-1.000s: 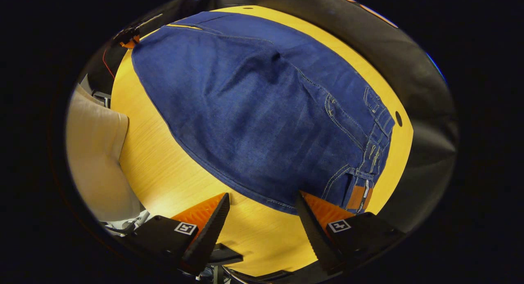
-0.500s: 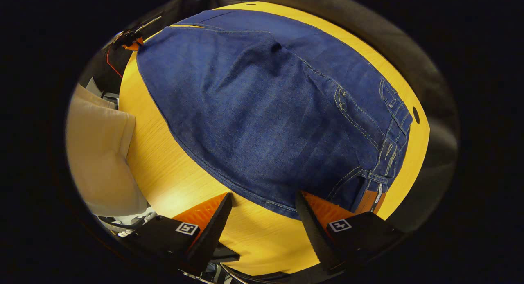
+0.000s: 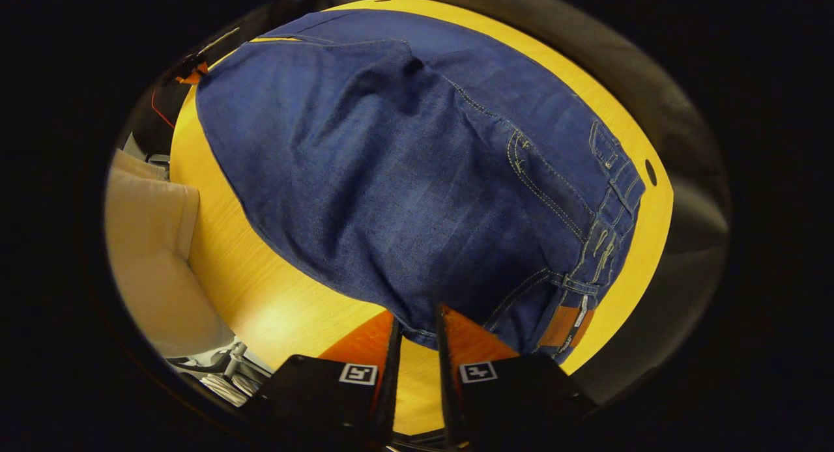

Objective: Grasp the waist and the cuffs of the jeans and fold them to make the two legs overlap; first hold the waist and fold one-third of the jeans toward the cuffs, then hold the cuffs and fold the remaining one-third in the same direction to finish folding.

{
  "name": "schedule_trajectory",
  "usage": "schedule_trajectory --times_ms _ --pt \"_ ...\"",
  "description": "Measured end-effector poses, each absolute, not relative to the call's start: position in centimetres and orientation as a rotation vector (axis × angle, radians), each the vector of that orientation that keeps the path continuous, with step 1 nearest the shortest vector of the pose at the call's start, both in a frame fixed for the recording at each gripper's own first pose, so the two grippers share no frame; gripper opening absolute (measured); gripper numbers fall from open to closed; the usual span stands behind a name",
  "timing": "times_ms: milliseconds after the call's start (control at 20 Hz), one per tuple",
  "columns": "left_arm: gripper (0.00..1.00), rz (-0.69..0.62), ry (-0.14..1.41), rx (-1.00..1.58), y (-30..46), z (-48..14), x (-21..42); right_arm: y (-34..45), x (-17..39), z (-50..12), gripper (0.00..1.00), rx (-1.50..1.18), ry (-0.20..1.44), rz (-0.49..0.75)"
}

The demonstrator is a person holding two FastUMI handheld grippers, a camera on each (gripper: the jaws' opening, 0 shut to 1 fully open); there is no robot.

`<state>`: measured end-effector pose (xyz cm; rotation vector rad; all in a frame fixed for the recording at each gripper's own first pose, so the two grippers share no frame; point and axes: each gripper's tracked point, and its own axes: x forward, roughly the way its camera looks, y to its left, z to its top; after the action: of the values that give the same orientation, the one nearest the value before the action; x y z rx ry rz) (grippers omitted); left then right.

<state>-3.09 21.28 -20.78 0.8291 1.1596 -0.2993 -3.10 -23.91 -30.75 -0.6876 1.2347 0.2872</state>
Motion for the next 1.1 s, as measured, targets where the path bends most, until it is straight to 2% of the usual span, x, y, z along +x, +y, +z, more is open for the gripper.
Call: schedule_trajectory --times_ms 50,150,250,450,500,650,800,1100 --pt "0.0 -0.294 1.156 0.825 21.3 -20.8 -3.2 -24.0 -2.9 -30.7 0.23 -0.68 1.219 0.277" --pt "0.0 -0.288 1.151 0.825 21.3 -20.9 -3.1 -24.0 -3.0 -30.7 0.12 -0.638 1.212 0.229" --pt "0.0 -0.279 1.144 0.824 21.3 -20.8 -3.1 -24.3 -3.0 -30.6 0.07 -0.596 1.215 0.155" --pt "0.0 -0.141 1.05 0.743 21.3 -20.7 -3.0 -24.3 -2.9 -30.7 0.07 -0.652 1.137 0.082" --pt "0.0 -0.098 1.012 0.704 21.3 -20.6 -2.9 -24.3 -3.0 -30.4 0.04 -0.645 1.108 0.053" --pt "0.0 0.034 0.909 0.513 21.0 -20.0 -2.9 -24.0 -3.0 -29.2 0.03 -0.575 1.035 -0.013" --pt "0.0 0.129 0.737 0.321 20.3 -17.2 -1.6 -23.7 -2.1 -26.2 0.01 -0.494 0.922 -0.087" --pt "0.0 0.298 0.482 0.227 21.0 -14.0 0.3 -22.0 1.0 -19.3 0.01 -0.469 0.732 -0.184"
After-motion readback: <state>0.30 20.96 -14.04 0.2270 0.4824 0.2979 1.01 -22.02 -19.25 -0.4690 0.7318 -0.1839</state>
